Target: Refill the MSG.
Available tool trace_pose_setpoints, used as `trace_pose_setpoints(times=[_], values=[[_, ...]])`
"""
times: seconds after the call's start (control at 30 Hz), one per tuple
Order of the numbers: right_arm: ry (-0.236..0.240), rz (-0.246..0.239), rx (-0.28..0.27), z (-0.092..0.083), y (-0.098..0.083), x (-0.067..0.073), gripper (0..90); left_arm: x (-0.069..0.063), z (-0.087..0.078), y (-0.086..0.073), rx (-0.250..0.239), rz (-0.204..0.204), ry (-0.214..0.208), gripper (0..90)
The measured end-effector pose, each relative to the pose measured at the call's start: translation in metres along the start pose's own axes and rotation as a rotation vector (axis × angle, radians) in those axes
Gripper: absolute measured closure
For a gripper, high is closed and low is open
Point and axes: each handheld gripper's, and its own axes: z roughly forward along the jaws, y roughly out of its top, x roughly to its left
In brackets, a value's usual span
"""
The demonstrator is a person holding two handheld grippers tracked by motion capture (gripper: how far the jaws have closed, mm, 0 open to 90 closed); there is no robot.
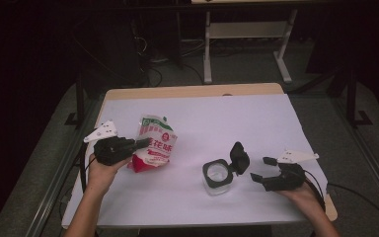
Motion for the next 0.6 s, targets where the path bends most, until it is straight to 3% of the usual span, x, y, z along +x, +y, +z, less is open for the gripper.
trace_pose_setpoints(times=[0.1, 0.27, 0.6], values=[[0.009, -0.005, -0.002, -0.008, 0.001, 0.006, 20.1, -0.004, -0.001, 0.003, 0.0, 0.005, -0.008, 90.0], [0.019, 0.011, -0.014, -0.021, -0.002, 0.014, 32.3, -0.01, 0.0, 0.007, 0.006, 0.006, -0.021, 90.0], [0.04, 0.003, 0.019, -0.035, -0.009, 0.03, 89.7, -0.021, 0.004, 0.024, -0.02, 0.03, -0.056, 90.0]])
